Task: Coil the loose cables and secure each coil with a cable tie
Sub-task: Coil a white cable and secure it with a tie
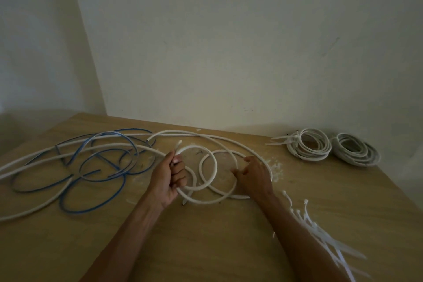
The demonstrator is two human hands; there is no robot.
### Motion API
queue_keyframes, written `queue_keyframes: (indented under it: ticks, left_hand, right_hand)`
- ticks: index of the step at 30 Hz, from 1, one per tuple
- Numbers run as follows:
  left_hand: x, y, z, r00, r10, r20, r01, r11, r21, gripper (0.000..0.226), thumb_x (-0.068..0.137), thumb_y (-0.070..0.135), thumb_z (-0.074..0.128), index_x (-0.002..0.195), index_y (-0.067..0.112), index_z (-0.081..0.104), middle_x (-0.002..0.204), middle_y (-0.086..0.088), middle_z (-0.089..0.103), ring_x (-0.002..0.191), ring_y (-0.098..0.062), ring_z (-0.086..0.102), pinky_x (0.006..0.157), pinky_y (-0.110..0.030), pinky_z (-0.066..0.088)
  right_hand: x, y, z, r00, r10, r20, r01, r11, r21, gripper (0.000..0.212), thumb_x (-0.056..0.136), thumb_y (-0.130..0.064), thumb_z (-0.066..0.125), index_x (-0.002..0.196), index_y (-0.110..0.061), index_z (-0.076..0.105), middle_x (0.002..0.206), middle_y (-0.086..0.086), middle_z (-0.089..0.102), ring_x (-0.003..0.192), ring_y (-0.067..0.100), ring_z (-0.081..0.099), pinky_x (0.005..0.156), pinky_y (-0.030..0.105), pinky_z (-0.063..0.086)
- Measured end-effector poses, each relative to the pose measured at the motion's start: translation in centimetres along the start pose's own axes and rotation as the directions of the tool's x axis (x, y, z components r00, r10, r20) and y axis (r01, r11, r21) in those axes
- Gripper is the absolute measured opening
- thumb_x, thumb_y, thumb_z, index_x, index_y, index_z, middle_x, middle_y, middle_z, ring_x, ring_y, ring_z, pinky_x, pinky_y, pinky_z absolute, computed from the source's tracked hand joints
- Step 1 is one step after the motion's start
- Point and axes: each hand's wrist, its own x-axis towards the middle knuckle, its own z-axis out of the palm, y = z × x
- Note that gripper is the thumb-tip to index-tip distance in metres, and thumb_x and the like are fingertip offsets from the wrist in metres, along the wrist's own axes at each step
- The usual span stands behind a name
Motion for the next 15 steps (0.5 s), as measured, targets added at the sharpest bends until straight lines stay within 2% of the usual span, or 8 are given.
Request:
queue_keyframes:
  ticks: [2,4,7,8,10,12,14,15]
  left_hand:
    - [-0.3,-0.2,0.2,0.999,0.001,0.041,-0.002,1.000,0.011,0.049,0.109,0.039,0.032,0.066,0.018,0.042,0.048,0.007,0.022,0.034,-0.007,0.020,0.035,-0.023,0.018]
    - [-0.4,0.0,0.1,0.996,0.034,0.081,-0.043,0.993,0.114,0.048,0.109,0.039,0.031,0.068,0.017,0.042,0.050,0.005,0.021,0.036,-0.008,0.020,0.038,-0.024,0.021]
    - [-0.5,-0.3,0.1,0.974,0.117,0.193,-0.191,0.882,0.431,0.043,0.107,0.042,0.033,0.073,0.015,0.039,0.057,0.001,0.019,0.044,-0.012,0.019,0.049,-0.028,0.026]
    - [-0.6,-0.6,0.1,0.966,0.132,0.224,-0.230,0.836,0.498,0.042,0.105,0.043,0.035,0.074,0.014,0.039,0.059,0.001,0.020,0.046,-0.012,0.022,0.052,-0.029,0.028]
    - [-0.6,-0.9,0.3,0.954,0.177,0.241,-0.284,0.783,0.554,0.042,0.104,0.044,0.037,0.076,0.014,0.041,0.059,0.003,0.028,0.050,-0.013,0.030,0.056,-0.031,0.034]
    - [-0.6,-1.0,0.3,0.937,0.248,0.248,-0.347,0.751,0.561,0.042,0.102,0.046,0.038,0.076,0.013,0.041,0.060,0.004,0.030,0.054,-0.014,0.032,0.058,-0.030,0.035]
    - [-0.6,-1.0,0.1,0.906,0.325,0.270,-0.422,0.689,0.589,0.044,0.102,0.047,0.037,0.077,0.012,0.040,0.063,0.002,0.029,0.057,-0.016,0.032,0.061,-0.032,0.035]
    - [-0.4,-1.0,-0.1,0.882,0.370,0.293,-0.470,0.625,0.624,0.047,0.104,0.048,0.036,0.077,0.011,0.040,0.063,0.002,0.031,0.058,-0.017,0.033,0.062,-0.033,0.035]
  right_hand:
    - [0.9,-0.8,-0.8,0.992,0.085,0.093,-0.079,0.994,-0.071,0.037,0.091,-0.036,0.070,0.117,-0.010,0.070,0.114,0.010,0.071,0.106,0.027,0.066,0.088,0.035,0.051]
    - [1.8,-1.4,-1.9,0.990,0.095,0.108,-0.087,0.993,-0.080,0.020,0.088,-0.026,0.069,0.101,-0.011,0.075,0.105,0.010,0.074,0.099,0.028,0.069,0.081,0.035,0.054]
    - [3.3,-2.0,-3.6,0.995,0.094,0.022,-0.095,0.995,0.018,0.021,0.090,-0.020,0.065,0.109,-0.013,0.065,0.109,0.011,0.069,0.103,0.032,0.065,0.079,0.033,0.048]
    - [3.6,-2.4,-4.3,0.997,0.082,-0.015,-0.081,0.994,0.067,0.023,0.091,-0.018,0.063,0.113,-0.011,0.062,0.104,0.011,0.069,0.097,0.031,0.066,0.077,0.033,0.048]
    - [3.8,-3.3,-5.4,0.994,0.097,-0.048,-0.078,0.952,0.296,0.023,0.094,-0.009,0.055,0.117,-0.008,0.055,0.083,0.007,0.072,0.069,0.018,0.067,0.064,0.029,0.048]
    - [3.7,-4.5,-6.5,0.987,0.151,0.054,-0.151,0.765,0.627,0.018,0.099,-0.002,0.044,0.115,-0.008,0.050,0.073,0.012,0.073,0.052,0.011,0.065,0.051,0.024,0.045]
    - [3.7,-5.2,-7.1,0.958,0.163,0.234,-0.282,0.419,0.863,0.014,0.104,-0.009,0.037,0.113,-0.008,0.047,0.087,0.023,0.076,0.071,0.025,0.076,0.061,0.029,0.055]
    - [3.8,-5.2,-7.4,0.936,0.152,0.317,-0.347,0.258,0.902,0.016,0.104,-0.017,0.037,0.113,-0.008,0.047,0.094,0.027,0.074,0.081,0.034,0.076,0.070,0.035,0.058]
